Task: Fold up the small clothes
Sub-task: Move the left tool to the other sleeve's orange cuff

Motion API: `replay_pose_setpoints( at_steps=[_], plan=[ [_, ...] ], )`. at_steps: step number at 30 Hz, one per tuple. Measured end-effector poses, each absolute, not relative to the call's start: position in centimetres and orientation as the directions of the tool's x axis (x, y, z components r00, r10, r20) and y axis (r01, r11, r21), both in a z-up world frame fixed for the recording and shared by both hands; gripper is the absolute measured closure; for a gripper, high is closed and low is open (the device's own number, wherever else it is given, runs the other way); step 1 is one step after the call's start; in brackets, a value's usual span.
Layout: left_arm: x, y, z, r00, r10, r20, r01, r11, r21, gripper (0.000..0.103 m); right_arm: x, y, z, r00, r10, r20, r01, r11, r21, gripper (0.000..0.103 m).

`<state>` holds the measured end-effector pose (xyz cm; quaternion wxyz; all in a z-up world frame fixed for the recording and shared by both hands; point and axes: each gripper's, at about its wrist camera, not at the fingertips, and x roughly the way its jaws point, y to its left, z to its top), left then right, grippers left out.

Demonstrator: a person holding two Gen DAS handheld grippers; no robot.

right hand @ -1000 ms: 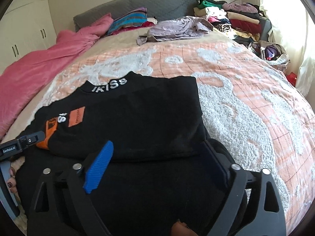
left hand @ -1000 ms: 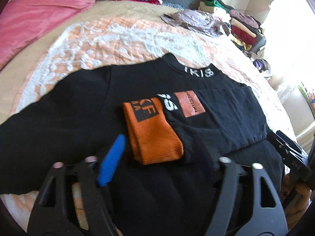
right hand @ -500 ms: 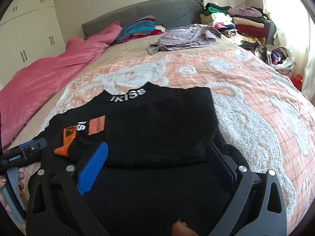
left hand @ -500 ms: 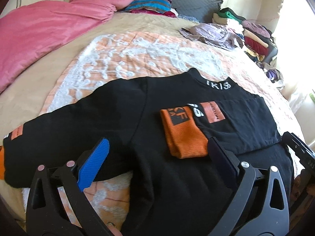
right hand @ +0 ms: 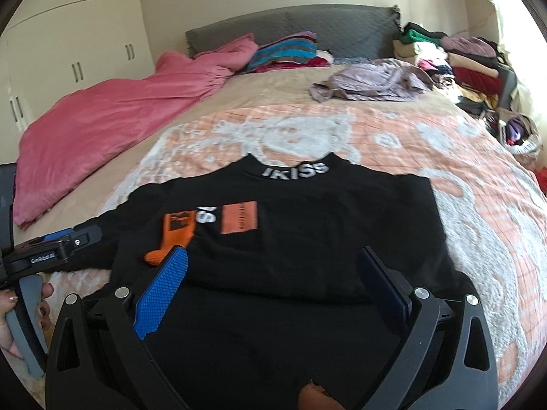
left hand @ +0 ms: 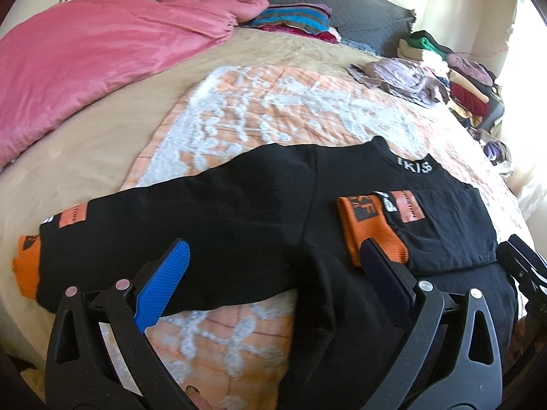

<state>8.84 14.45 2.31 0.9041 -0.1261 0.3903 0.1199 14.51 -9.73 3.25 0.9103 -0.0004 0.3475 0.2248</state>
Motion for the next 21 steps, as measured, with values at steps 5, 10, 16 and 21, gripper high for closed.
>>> replay_pose_setpoints(
  at_steps=[5,10,16,21],
  plan=[
    [7.9,15.8,2.6,0.662,0.150,-0.735,-0.351,0.928,-0.126,0.010,14.2,-7.4,3.6,0.638,0.444,-0.629,-0.458,0.876,0.154,0.005],
    [6.8,17.5,2.9,0.653,0.182,-0.735,-0.399,0.908,-0.130,0.010,13.8,-4.9,3.8,0.615,0.477,-0.628,-0.510,0.848,0.145,0.005],
    [5.6,19.9,3.1,0.634,0.215,-0.743,-0.463,0.875,-0.142,0.010,13.1,-1.9,3.7,0.581,0.511,-0.633,-0.563,0.814,0.140,0.005],
    [4.1,22.4,3.1,0.619,0.227,-0.752,-0.523,0.833,-0.179,0.010,12.5,-0.3,4.0,0.562,0.538,-0.628,-0.596,0.790,0.144,0.005]
  ],
)
